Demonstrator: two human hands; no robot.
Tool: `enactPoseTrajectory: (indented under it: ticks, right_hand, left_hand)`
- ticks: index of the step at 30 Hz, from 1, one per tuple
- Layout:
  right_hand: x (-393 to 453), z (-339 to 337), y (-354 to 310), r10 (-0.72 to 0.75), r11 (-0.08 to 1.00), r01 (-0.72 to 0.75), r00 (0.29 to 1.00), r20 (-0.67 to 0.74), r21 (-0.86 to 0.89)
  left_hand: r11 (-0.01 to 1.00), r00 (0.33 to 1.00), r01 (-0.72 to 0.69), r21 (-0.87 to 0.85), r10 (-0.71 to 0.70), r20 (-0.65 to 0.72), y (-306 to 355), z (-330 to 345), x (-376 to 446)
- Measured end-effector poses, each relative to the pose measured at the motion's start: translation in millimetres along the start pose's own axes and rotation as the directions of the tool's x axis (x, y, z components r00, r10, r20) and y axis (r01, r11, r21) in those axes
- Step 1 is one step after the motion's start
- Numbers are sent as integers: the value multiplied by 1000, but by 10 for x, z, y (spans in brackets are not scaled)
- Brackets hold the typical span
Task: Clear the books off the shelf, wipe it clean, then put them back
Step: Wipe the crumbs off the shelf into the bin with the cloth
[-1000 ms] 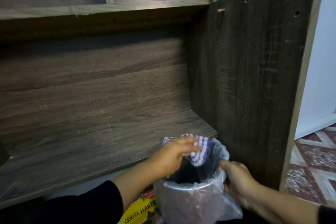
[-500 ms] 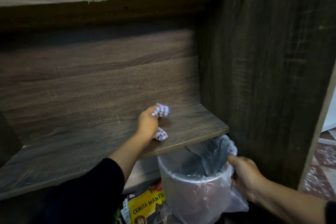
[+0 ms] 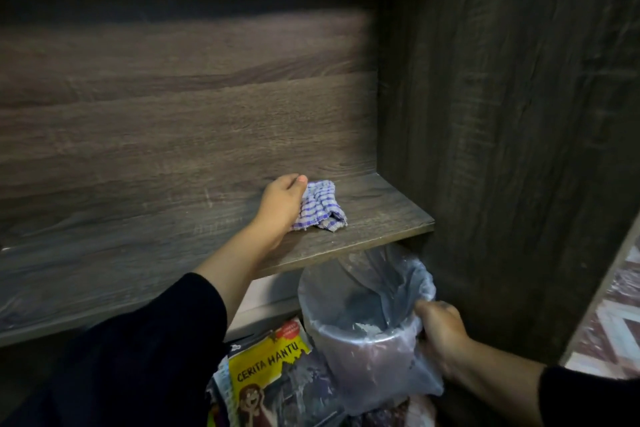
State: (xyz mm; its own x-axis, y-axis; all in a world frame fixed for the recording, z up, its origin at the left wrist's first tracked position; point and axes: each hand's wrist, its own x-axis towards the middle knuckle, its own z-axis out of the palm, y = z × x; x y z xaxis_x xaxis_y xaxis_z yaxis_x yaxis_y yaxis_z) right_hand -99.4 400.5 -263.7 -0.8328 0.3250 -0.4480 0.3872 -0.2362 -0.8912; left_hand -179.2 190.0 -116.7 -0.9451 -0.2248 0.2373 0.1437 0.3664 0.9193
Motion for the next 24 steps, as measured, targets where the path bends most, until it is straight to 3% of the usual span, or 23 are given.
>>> enactPoseTrajectory:
  ticks: [13, 24]
  right_hand:
    - [367, 96, 348, 39, 989, -47, 998, -53, -141]
    - [392, 145, 288, 34, 946, -66, 994, -103, -318]
  left_hand:
    - [999, 999, -26, 29, 27, -44, -258, -201, 127]
    - [987, 999, 10, 162, -16, 37, -326, -142, 77]
